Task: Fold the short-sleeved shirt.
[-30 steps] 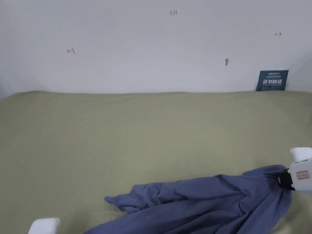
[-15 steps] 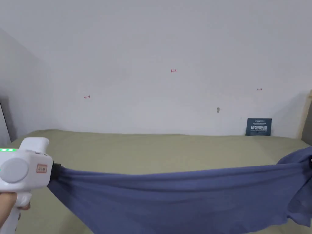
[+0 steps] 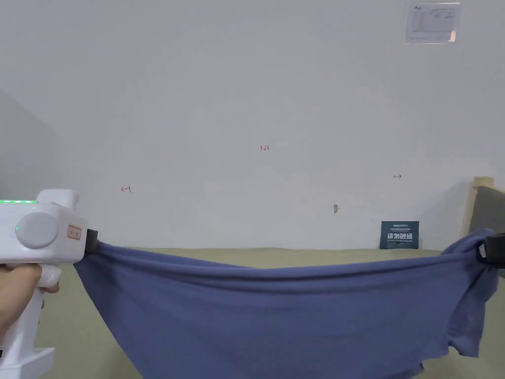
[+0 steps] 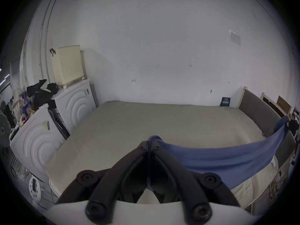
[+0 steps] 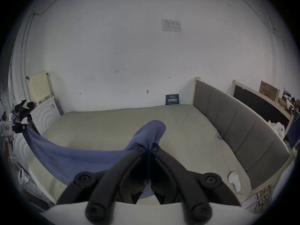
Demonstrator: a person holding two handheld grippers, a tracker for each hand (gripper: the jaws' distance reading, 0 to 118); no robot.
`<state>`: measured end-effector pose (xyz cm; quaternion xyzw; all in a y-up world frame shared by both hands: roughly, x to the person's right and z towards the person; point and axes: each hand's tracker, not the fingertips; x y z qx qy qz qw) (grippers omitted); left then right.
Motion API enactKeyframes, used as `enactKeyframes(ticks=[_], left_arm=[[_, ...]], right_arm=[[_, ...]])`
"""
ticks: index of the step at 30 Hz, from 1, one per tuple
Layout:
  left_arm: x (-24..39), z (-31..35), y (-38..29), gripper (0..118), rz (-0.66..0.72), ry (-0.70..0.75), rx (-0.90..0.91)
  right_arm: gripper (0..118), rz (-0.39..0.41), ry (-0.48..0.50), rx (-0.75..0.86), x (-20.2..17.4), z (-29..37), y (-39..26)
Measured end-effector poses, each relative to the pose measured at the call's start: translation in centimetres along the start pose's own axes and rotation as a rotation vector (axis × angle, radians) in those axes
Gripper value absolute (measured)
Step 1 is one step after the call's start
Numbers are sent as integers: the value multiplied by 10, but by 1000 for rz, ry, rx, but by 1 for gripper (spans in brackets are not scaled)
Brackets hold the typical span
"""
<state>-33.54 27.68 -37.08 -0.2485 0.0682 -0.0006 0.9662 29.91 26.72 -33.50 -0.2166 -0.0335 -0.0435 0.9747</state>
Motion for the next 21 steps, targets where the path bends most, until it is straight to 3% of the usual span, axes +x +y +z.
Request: enactKeyframes(ticks=[11, 21], left_arm=[[22, -67, 76, 0, 50, 33, 83], [43, -139, 94, 0, 7, 93, 93]], right_arm=[[5, 26, -70, 65, -22, -86, 68], [5, 8, -93, 84, -31, -165, 102]])
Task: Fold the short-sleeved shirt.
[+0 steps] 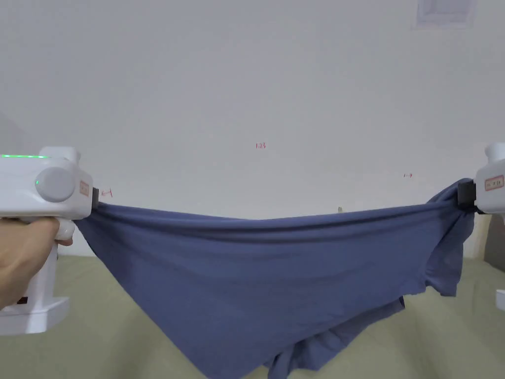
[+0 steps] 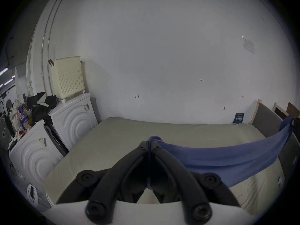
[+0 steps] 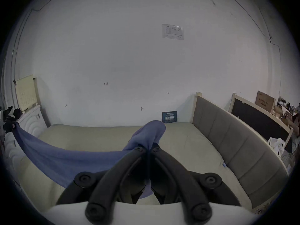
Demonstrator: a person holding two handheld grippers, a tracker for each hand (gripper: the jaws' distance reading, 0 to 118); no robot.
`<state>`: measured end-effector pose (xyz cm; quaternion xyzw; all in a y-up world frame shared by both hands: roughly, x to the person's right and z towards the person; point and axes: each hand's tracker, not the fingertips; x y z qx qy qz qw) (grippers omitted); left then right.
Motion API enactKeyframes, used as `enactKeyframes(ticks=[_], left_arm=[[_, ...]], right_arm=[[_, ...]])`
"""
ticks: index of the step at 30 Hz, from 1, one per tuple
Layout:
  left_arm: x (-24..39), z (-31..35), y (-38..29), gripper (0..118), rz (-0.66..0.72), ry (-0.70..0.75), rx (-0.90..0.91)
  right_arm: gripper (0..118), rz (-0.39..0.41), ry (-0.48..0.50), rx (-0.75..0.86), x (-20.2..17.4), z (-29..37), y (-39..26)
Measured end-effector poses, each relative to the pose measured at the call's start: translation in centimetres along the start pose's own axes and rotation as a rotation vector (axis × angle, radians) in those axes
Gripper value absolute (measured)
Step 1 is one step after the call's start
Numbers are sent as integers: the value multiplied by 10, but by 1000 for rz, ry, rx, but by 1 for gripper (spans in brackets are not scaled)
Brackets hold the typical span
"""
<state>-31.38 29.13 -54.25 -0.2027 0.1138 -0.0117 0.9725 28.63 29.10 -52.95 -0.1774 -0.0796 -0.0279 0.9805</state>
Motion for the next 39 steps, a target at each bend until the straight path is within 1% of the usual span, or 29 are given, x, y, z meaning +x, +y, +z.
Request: enactKeyframes(ticks=[2, 5, 10, 11, 12, 14, 17, 18, 19, 20, 21, 22, 25, 28, 30, 33, 35, 37, 38, 39], left_arm=[[3, -10, -9, 0, -3, 1, -6], [2, -25, -34, 0, 14, -15, -36], [-1, -30, -115, 0, -17, -58, -170], [-2, -24, -134, 0, -25, -65, -183], [-3, -20, -156, 0, -38, -70, -210], [-8, -7, -197, 0, -38, -91, -259], [-19, 23, -256, 0, -27, -117, -345], [-23, 34, -275, 0, -26, -127, -358], [-32, 38, -293, 0, -28, -119, -381], [-37, 49, -307, 0, -19, -132, -399], [-42, 61, -322, 0, -14, -138, -412], [-47, 74, -336, 0, -13, -134, -423], [-61, 107, -365, 0, -5, -139, -451], [-70, 133, -384, 0, 8, -135, -463], [-78, 141, -393, 0, 22, -138, -475], [-81, 146, -406, 0, 43, -157, -493], [-77, 146, -412, 0, 30, -154, -500], [-78, 143, -416, 0, 52, -162, -508], [-78, 141, -418, 0, 59, -160, -510], [-77, 141, -419, 6, 64, -160, -510]], right_arm=[[5, 0, 1, -8, -2, -11, -11], [5, 28, 1, -48, -3, -20, -41], [5, 35, 9, -155, 9, -13, -124], [5, 32, 17, -162, 13, -7, -143], [5, 40, 14, -216, 17, 2, -166], [5, 37, 18, -264, 25, 21, -209], [5, 3, 23, -317, 37, 61, -269], [5, -22, 19, -331, 42, 75, -289], [5, -6, 21, -373, 46, 88, -306], [5, -12, 16, -369, 51, 98, -320], [5, -27, 17, -399, 56, 111, -333], [5, -57, 25, -400, 61, 125, -347], [5, -98, 29, -410, 70, 163, -369], [5, -87, 16, -412, 73, 190, -383], [5, -96, 16, -414, 79, 201, -388], [5, -110, 16, -423, 81, 204, -397], [5, -96, 13, -433, 78, 201, -400], [5, -85, 7, -440, 77, 196, -405], [8, -84, 10, -444, 76, 195, -405], [19, -79, 7, -446, 75, 193, -405]])
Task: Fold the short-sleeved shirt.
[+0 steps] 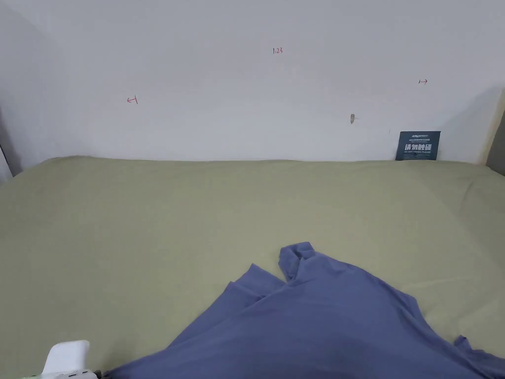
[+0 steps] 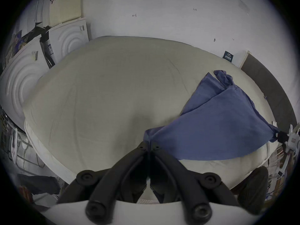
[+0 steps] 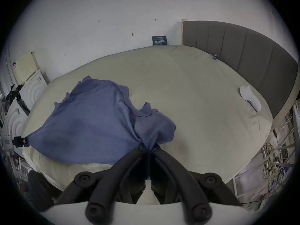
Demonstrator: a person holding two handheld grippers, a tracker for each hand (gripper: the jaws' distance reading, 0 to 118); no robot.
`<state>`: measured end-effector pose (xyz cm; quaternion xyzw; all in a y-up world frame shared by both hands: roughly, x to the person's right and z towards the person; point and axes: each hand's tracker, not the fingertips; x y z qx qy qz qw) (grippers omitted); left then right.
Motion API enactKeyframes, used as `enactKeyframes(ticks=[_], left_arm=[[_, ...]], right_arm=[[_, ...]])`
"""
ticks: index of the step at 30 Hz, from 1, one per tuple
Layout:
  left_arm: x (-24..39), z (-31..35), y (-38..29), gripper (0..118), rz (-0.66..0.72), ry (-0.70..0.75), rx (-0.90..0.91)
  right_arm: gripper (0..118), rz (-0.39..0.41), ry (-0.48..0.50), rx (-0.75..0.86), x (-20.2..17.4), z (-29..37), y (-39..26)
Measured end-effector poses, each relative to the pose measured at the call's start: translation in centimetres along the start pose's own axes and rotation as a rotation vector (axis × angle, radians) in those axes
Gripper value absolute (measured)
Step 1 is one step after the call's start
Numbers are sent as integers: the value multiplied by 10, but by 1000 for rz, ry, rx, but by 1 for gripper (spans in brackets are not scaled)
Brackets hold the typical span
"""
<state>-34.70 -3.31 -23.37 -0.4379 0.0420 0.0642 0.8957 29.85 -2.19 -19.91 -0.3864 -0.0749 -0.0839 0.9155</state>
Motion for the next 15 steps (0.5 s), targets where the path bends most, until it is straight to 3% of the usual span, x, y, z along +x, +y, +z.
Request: enactKeyframes(ticks=[1, 2, 3, 4, 8, 9, 10, 11, 12, 13, 14, 15], left_arm=[[0, -1, 0, 36, 1, 0, 0], [-1, -1, 0, 79, 4, -2, 4], [-1, 0, 0, 112, 5, -4, 14], [1, 2, 0, 118, 5, -5, 12], [8, 23, 4, 116, 13, -11, 68], [12, 34, 4, 114, 22, -15, 115], [17, 46, 4, 102, 21, -15, 174], [22, 57, 4, 79, 19, -5, 211], [29, 70, 3, 49, 19, 1, 252], [33, 80, 0, 10, 19, -3, 297], [38, 88, -3, 0, 16, -1, 321], [43, 99, -7, 0, 9, 3, 357]], right_arm=[[59, 15, -21, 5, -2, 0, -1], [90, 24, -30, 9, -4, 0, 0], [96, 20, -34, 8, -4, -1, 1], [96, 17, -35, -2, -6, 1, 4], [96, 45, -27, 70, -23, 20, 12], [96, 53, -30, 104, -26, 26, 10], [95, 54, -33, 144, -33, 33, 11], [94, 47, -13, 180, -42, 41, 11], [84, 37, 3, 227, -52, 52, 10], [34, 37, 15, 275, -58, 59, 6], [2, 56, -6, 306, -67, 65, 4], [2, 61, -6, 362, -79, 74, 0]])
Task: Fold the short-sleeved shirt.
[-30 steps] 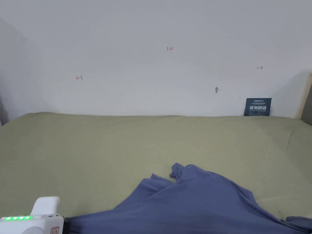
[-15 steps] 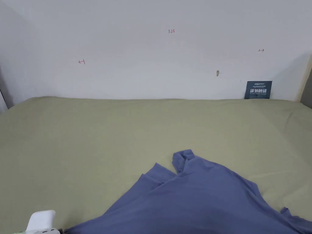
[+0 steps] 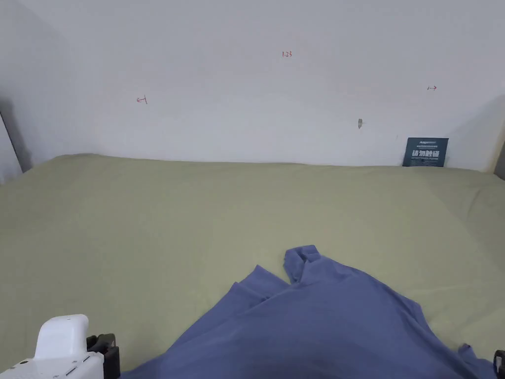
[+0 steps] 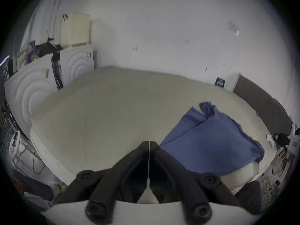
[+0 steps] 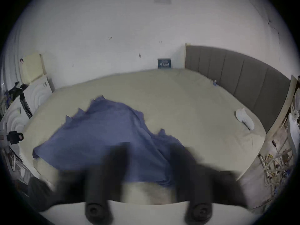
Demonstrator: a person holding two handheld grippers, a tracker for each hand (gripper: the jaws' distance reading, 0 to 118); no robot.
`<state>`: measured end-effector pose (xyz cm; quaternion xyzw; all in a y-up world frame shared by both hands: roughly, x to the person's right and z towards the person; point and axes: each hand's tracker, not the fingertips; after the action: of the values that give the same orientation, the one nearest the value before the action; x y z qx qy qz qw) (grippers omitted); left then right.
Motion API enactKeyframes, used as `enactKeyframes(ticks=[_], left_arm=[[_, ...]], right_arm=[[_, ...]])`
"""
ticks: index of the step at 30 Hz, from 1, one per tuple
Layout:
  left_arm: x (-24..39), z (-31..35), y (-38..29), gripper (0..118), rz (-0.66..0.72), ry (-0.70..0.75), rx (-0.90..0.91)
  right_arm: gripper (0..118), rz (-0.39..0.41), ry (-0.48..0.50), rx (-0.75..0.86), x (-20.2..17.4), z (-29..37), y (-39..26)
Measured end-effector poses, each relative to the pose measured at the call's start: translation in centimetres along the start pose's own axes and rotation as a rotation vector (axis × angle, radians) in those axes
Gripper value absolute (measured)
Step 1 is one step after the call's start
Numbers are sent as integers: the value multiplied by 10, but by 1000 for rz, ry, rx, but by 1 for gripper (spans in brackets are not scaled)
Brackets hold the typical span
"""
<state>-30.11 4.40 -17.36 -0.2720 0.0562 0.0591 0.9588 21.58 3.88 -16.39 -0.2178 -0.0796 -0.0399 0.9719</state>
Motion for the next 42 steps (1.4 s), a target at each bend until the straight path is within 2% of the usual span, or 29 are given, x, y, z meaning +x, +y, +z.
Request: enactKeyframes(ticks=[2, 5, 9, 12, 17, 24, 25, 26, 27, 28, 32, 33, 35, 36, 37, 38, 42], left_arm=[[10, 20, -4, 0, -44, 6, 67], [21, 45, -11, 0, -73, 5, 130], [22, 56, -15, 0, -78, 14, 145], [12, 50, -16, 0, -67, 14, 111], [-17, 11, -18, 0, -48, 19, -35], [-63, -87, -28, 1, 29, -61, -379], [-63, -96, -29, 18, 10, -66, -406], [-64, -105, -30, 55, 7, -55, -420], [-64, -116, -31, 98, -11, -47, -455], [-65, -123, -32, 118, -15, -47, -454], [-57, -146, -34, 114, -53, -34, -491], [-55, -147, -34, 108, -60, -36, -506], [-51, -145, -34, 55, -70, -36, -498], [-49, -143, -35, 43, -69, -46, -491], [-45, -140, -34, 20, -70, -51, -490], [-43, -139, -33, 2, -66, -103, -499], [-36, -136, -33, 2, -100, -85, -475]], right_arm=[[2, -3, 52, 23, -17, 17, -2], [2, 26, 63, 77, -43, 35, -8], [2, 74, 67, 114, -68, 48, -13], [2, 79, 85, 119, -80, 52, -15], [2, 112, 115, 98, -95, 47, -21], [2, 123, 136, 18, -113, 29, -34], [2, 129, 140, 4, -114, 27, -37], [2, 136, 143, -8, -116, 25, -38], [2, 138, 141, -16, -117, 23, -40], [2, 138, 148, -26, -117, 20, -42], [2, 135, 161, -66, -119, 12, -48], [2, 136, 160, -74, -119, 9, -49], [2, 139, 161, -88, -118, 5, -52], [2, 139, 158, -93, -117, 3, -53], [2, 138, 156, -103, -115, -1, -53], [2, 131, 155, -110, -112, -5, -52], [2, 136, 145, -156, -100, -43, -36]])
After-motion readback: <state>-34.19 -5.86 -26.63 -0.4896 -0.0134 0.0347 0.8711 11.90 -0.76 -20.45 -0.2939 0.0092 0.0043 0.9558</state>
